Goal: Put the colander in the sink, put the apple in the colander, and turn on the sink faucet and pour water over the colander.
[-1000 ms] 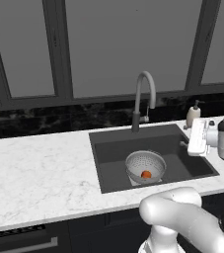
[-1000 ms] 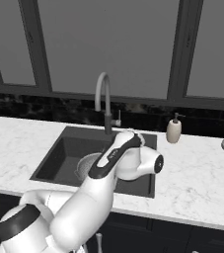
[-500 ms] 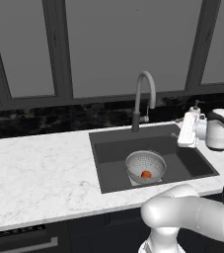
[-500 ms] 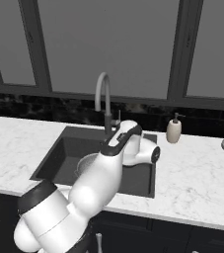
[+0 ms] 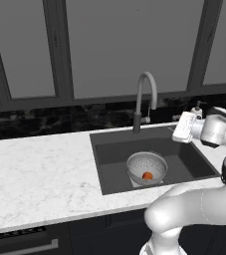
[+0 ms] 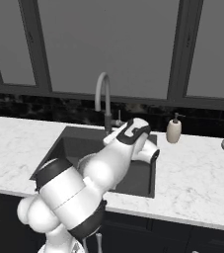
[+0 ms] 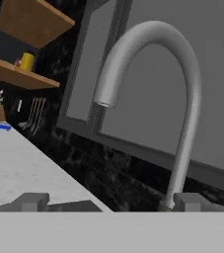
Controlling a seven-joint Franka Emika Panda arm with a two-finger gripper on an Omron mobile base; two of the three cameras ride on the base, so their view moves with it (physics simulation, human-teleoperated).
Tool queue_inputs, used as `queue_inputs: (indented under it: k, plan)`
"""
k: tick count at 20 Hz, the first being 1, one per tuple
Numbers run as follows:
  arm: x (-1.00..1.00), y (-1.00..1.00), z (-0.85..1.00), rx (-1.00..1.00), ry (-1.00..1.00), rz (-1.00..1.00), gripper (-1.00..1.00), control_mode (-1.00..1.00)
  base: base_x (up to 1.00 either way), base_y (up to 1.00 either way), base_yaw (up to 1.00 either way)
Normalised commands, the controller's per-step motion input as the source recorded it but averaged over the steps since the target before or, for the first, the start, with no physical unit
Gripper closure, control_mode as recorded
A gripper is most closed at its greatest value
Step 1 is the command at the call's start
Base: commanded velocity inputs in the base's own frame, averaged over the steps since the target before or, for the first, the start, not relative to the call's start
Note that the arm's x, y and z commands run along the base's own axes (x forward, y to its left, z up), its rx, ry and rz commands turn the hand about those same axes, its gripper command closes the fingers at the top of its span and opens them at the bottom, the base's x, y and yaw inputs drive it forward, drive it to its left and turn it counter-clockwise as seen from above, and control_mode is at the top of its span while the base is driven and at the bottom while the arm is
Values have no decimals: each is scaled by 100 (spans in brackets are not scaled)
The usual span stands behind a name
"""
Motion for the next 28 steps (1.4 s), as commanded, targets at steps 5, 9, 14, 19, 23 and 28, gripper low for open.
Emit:
queue_inputs:
  k: [5, 9, 14, 19, 23, 28]
  plan:
    - [44, 1, 0, 11, 12, 0, -100, -100, 0, 0, 0]
    - [29, 0, 0, 7, 17, 0, -100, -100, 0, 0, 0]
    - [31, 6, 0, 0, 11, -1, -100, -100, 0, 0, 0]
    - [29, 11, -4, 0, 1, -1, -100, -100, 0, 0, 0]
    - [27, 1, -6, 0, 0, 0, -100, -100, 0, 0, 0]
    - [20, 8, -21, -2, -2, 0, -100, -100, 0, 0, 0]
